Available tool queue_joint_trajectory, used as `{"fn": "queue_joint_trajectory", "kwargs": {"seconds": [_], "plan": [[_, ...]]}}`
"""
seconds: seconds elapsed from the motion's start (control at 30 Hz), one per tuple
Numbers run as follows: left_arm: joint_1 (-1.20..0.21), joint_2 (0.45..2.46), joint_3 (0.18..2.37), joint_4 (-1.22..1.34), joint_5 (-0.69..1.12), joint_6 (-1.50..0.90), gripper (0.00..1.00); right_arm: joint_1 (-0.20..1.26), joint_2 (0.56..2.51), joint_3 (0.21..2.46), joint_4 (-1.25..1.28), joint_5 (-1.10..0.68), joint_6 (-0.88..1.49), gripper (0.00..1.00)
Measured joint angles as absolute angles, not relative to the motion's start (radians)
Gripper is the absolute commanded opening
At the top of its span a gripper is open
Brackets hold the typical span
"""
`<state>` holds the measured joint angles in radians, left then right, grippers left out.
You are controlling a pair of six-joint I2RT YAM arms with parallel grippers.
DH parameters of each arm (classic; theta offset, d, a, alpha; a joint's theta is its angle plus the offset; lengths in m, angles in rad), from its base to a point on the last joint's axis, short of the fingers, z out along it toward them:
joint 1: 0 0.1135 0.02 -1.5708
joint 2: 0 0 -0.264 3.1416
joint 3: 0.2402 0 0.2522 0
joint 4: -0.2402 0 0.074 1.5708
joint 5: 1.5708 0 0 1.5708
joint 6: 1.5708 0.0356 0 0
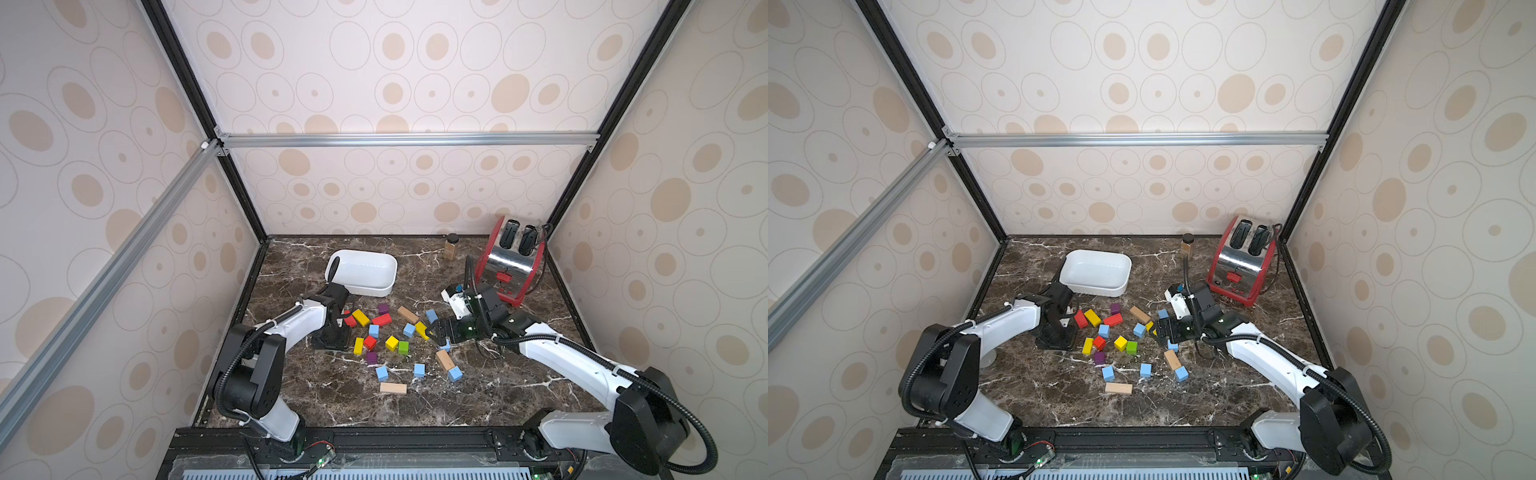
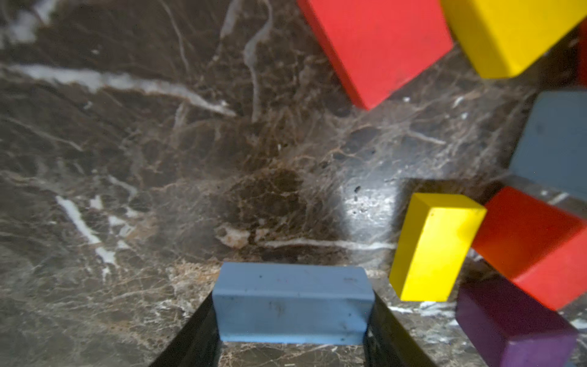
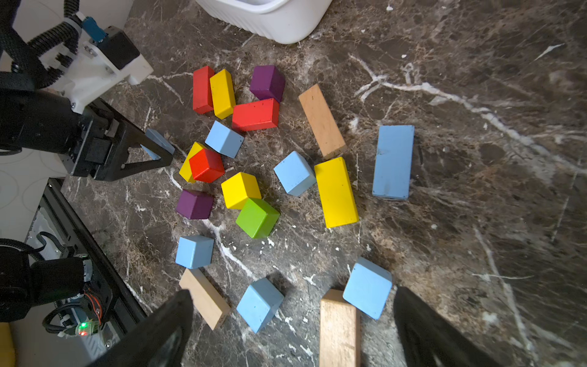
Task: Pick out the blue building blocks
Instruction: Pick up the building block from the center of the board, then place the building block in the storage box.
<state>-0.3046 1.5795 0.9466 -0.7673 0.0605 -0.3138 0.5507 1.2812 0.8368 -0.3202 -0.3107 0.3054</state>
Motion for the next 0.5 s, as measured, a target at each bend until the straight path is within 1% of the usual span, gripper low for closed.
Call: {"fn": "queue_joint_trajectory", "kwargs": {"seconds": [0.27,0.33,0.5], "plan": [[-0.302,1.536,1.057,-0.81,0.039,-0.315,0.19,0.551,1.305,0.907,-0.299,-0.341,0.29,1.0],[-0.301,1.523,1.095,-0.822,0.033,-0.315,0.16,0.552,1.309,0.925,-0.286,-0.342,0.289,1.0],[-0.298,1.517,1.225,-0.864,0.013,-0.3,0.11,0.558,1.327,0.974,-0.245,-0.34,0.289,1.0]]}}
